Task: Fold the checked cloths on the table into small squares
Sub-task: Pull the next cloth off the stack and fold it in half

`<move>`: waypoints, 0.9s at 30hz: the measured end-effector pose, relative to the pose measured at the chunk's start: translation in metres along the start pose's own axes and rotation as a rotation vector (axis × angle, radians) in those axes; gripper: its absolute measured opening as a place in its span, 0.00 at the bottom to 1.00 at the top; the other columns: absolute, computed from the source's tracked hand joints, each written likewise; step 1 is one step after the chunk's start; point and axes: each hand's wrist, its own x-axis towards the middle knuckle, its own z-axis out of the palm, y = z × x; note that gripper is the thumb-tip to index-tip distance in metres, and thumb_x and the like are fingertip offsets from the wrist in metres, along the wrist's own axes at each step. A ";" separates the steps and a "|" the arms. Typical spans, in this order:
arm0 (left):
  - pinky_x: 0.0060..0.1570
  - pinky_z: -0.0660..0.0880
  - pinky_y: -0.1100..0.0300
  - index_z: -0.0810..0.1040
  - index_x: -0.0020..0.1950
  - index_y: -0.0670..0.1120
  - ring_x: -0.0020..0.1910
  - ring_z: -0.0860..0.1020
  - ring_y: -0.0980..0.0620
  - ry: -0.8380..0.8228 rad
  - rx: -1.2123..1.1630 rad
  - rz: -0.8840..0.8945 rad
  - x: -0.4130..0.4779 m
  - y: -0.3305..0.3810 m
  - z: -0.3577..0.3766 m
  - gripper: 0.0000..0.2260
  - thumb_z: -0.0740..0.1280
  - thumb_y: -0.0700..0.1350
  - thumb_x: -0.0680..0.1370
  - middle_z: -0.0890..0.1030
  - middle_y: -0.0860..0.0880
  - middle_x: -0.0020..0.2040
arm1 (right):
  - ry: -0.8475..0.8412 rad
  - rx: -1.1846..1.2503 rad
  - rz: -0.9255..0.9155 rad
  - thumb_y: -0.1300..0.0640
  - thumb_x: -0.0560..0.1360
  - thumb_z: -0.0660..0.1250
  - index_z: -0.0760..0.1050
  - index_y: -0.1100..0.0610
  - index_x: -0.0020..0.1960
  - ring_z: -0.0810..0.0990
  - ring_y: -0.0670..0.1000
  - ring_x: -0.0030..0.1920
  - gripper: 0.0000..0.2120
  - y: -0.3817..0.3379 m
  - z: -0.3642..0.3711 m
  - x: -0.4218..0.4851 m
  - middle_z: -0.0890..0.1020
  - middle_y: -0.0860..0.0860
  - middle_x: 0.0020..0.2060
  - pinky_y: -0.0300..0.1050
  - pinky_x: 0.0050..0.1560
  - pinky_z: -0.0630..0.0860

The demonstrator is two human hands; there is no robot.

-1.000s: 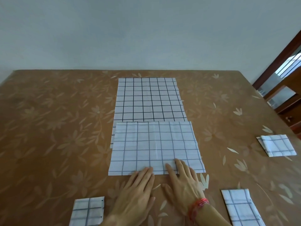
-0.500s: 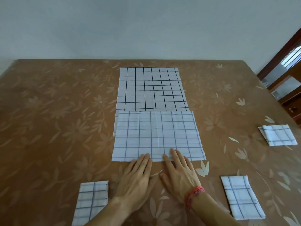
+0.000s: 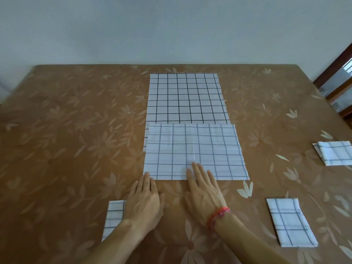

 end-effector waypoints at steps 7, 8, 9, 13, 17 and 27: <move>0.77 0.46 0.54 0.48 0.79 0.39 0.79 0.44 0.48 -0.052 -0.021 -0.051 0.003 0.002 -0.004 0.28 0.45 0.53 0.84 0.45 0.42 0.80 | -0.145 0.042 -0.095 0.40 0.74 0.53 0.76 0.61 0.65 0.74 0.53 0.67 0.32 -0.035 0.019 -0.002 0.76 0.55 0.66 0.54 0.63 0.73; 0.77 0.46 0.54 0.48 0.79 0.39 0.79 0.44 0.49 -0.062 -0.022 -0.053 0.004 0.002 -0.005 0.28 0.45 0.53 0.84 0.45 0.42 0.80 | -0.132 0.028 -0.090 0.39 0.74 0.53 0.77 0.61 0.65 0.74 0.53 0.67 0.33 -0.030 0.020 -0.004 0.76 0.55 0.66 0.54 0.63 0.73; 0.77 0.46 0.54 0.48 0.79 0.39 0.79 0.44 0.49 -0.068 -0.020 -0.052 0.004 0.002 -0.006 0.28 0.45 0.53 0.84 0.45 0.42 0.80 | -0.118 0.014 -0.077 0.39 0.74 0.53 0.76 0.61 0.65 0.74 0.53 0.67 0.33 -0.024 0.020 -0.007 0.76 0.55 0.66 0.54 0.64 0.73; 0.77 0.47 0.54 0.48 0.79 0.39 0.79 0.45 0.48 -0.090 -0.024 -0.045 0.005 0.003 -0.005 0.29 0.47 0.55 0.83 0.44 0.41 0.80 | -0.106 0.006 -0.019 0.40 0.77 0.51 0.62 0.62 0.75 0.58 0.53 0.76 0.34 0.011 0.011 -0.023 0.60 0.55 0.76 0.53 0.75 0.55; 0.77 0.48 0.53 0.46 0.79 0.39 0.79 0.44 0.47 -0.132 -0.039 -0.056 0.008 0.004 -0.006 0.37 0.53 0.63 0.81 0.42 0.40 0.79 | -0.149 0.017 0.070 0.39 0.79 0.41 0.39 0.59 0.78 0.35 0.49 0.76 0.35 0.052 0.001 -0.040 0.38 0.50 0.77 0.51 0.76 0.34; 0.76 0.50 0.53 0.47 0.79 0.38 0.79 0.46 0.46 -0.105 -0.044 -0.064 0.007 0.006 -0.007 0.42 0.56 0.66 0.78 0.44 0.40 0.80 | -0.139 0.057 0.277 0.35 0.70 0.30 0.47 0.60 0.79 0.44 0.49 0.78 0.45 0.097 -0.008 -0.049 0.49 0.52 0.79 0.50 0.75 0.34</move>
